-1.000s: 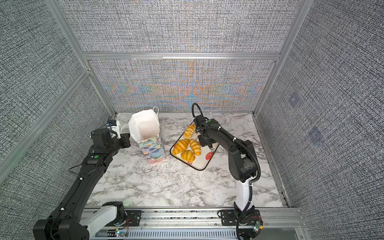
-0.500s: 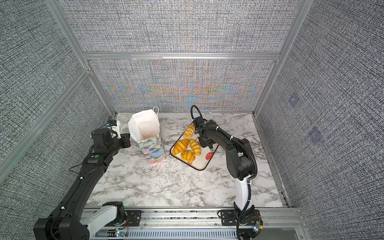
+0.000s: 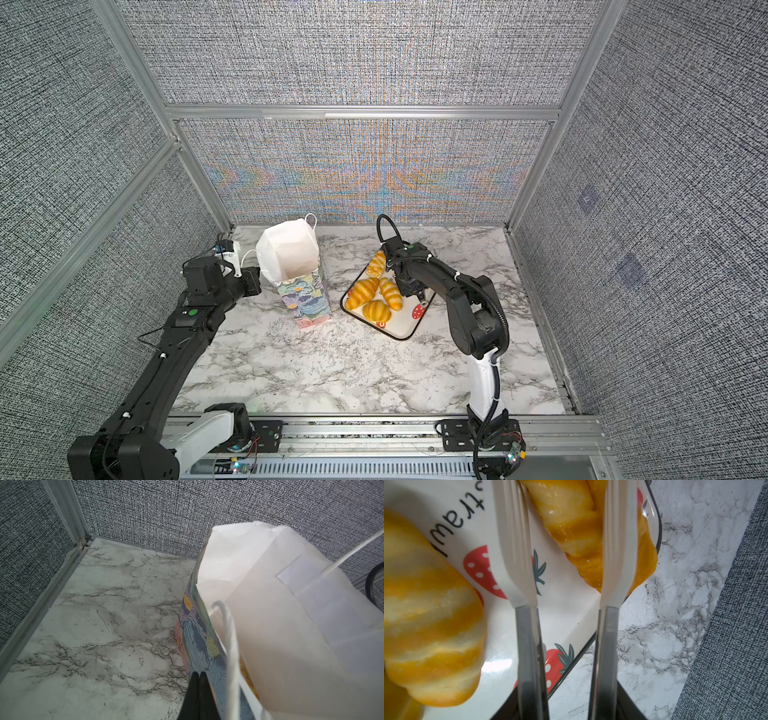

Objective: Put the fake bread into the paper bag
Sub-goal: 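Lower the tongs with the right gripper onto the long twisted loaf, then close the tongs on the twisted loaf with the right gripper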

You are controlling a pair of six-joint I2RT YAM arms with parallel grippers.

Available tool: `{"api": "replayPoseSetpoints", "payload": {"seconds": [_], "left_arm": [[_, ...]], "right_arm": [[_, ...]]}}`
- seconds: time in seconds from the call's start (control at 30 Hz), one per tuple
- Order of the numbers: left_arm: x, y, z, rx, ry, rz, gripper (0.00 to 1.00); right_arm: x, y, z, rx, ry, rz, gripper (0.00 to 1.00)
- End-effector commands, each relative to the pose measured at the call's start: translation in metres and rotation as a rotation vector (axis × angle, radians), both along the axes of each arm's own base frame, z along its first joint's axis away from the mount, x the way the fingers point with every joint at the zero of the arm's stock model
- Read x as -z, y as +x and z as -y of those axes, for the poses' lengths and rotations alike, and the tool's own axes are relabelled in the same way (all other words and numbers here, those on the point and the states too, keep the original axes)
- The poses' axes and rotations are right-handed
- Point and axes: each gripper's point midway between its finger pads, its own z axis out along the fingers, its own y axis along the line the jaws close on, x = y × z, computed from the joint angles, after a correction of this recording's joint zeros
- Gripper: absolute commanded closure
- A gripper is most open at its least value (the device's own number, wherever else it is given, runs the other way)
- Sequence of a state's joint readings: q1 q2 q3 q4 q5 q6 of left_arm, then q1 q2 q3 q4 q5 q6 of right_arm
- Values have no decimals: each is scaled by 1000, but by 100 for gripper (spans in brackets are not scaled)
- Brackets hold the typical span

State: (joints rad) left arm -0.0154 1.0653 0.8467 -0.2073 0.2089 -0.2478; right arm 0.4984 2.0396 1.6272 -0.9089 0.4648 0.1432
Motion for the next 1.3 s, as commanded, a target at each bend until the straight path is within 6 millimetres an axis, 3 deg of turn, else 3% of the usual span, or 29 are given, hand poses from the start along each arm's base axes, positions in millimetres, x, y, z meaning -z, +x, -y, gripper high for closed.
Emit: {"api": "replayPoseSetpoints", "payload": {"seconds": [0.0,0.5,1.0,1.27], "left_arm": [[-4,3,0,-2,-8,17,100],[-3,3,0,1,-13,13,100],[-3,3,0,-1,-14,15,100],[-3,2,0,1,-15,13,100]], "right_arm": [[-4,3,1,-7,-23,18,59],[-33,-3,7,32,26,91,69],[-69,-13,0,65,231,150,74],[-113,-20,-15,32,405,231,75]]}}
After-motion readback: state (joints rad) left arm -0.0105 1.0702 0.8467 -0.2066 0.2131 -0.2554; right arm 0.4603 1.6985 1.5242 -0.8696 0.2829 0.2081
